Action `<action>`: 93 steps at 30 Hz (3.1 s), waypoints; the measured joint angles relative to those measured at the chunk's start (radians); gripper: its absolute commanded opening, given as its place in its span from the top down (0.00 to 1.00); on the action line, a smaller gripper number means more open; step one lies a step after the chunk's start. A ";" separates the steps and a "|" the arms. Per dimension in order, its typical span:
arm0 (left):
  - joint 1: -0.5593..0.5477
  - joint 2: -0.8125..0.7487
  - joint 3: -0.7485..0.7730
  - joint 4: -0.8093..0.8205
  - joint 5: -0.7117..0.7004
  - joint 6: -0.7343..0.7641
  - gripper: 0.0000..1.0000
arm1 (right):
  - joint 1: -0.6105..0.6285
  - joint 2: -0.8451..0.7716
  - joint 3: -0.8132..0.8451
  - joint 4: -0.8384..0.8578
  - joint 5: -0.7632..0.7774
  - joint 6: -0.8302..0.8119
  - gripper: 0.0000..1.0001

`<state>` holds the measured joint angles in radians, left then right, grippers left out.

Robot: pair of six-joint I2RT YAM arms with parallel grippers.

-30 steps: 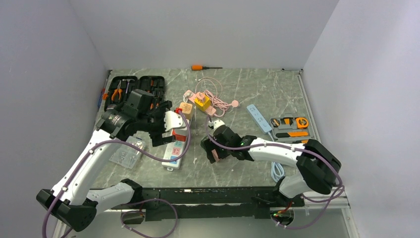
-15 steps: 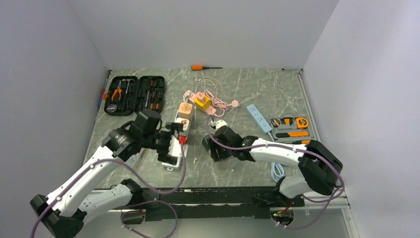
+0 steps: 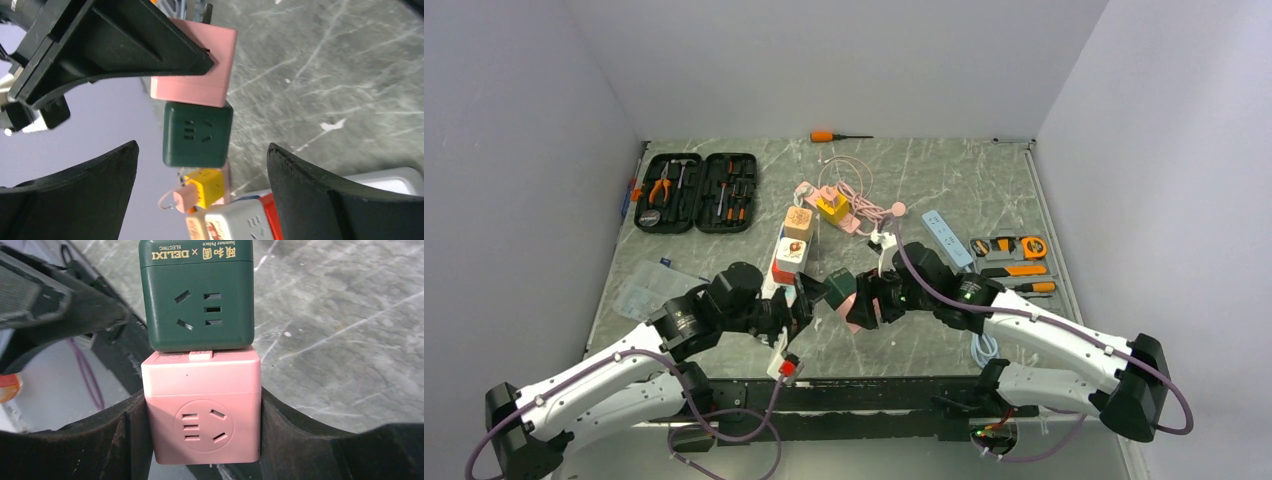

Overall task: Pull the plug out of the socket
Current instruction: Remove the plug from the socket.

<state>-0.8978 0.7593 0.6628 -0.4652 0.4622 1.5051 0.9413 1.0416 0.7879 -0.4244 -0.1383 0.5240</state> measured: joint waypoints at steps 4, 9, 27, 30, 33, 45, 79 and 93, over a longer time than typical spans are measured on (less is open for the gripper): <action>-0.021 0.029 -0.003 0.078 -0.004 0.071 0.01 | 0.000 0.016 0.063 -0.035 -0.068 -0.011 1.00; -0.027 0.047 -0.018 0.161 -0.018 0.120 0.01 | -0.002 0.070 0.124 -0.057 -0.136 -0.053 1.00; -0.033 0.081 -0.036 0.175 -0.071 0.149 0.61 | -0.021 0.080 0.129 -0.040 -0.240 -0.107 1.00; -0.034 0.096 -0.028 0.180 -0.086 0.151 0.99 | -0.031 0.080 0.129 -0.042 -0.242 -0.115 1.00; -0.036 0.104 -0.027 0.195 -0.103 0.149 1.00 | -0.038 0.078 0.129 -0.042 -0.240 -0.123 1.00; -0.050 0.145 -0.027 0.266 -0.183 0.155 1.00 | -0.053 0.062 0.130 -0.050 -0.191 -0.140 1.00; 0.100 0.196 -0.019 0.301 0.030 0.298 1.00 | -0.009 -0.005 0.099 -0.036 -0.060 -0.112 1.00; 0.357 0.256 0.013 0.286 -0.231 0.387 1.00 | 0.021 -0.101 0.084 -0.343 -0.055 -0.056 1.00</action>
<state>-0.5404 1.0149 0.6762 -0.1791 0.2310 1.8923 0.9627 0.9405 0.8715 -0.7673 -0.1928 0.4683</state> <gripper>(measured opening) 0.629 0.637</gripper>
